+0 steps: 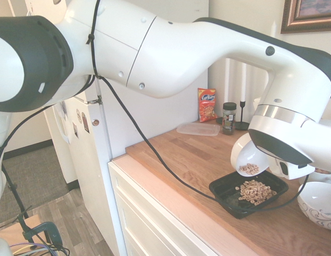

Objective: Put the cereal into the box

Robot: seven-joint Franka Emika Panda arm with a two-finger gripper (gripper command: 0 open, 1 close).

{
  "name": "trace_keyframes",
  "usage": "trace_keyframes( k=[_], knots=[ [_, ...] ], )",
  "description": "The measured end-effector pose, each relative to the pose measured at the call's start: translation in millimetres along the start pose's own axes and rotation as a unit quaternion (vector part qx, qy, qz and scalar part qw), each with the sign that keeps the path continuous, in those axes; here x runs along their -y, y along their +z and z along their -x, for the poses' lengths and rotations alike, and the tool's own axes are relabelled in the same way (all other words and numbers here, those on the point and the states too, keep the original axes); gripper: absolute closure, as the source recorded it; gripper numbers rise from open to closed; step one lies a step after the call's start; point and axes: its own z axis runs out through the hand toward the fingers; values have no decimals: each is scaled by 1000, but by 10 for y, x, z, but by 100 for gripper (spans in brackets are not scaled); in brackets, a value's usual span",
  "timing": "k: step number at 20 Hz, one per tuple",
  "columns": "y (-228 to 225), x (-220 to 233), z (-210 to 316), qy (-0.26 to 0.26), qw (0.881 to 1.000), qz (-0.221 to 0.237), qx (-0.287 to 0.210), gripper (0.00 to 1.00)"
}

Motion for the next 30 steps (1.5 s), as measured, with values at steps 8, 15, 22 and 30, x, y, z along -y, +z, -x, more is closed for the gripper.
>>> trace_keyframes(
  k=[8, 15, 22, 30],
  knots=[
    [-146, -47, -41, -1, 999, -42, 5, 100],
    [-139, -212, -54, 12, 998, -51, 21, 100],
    [-136, -233, -56, 10, 999, -47, 20, 100],
    [401, 624, 502, -74, 994, 58, -58, 100]
  ],
)
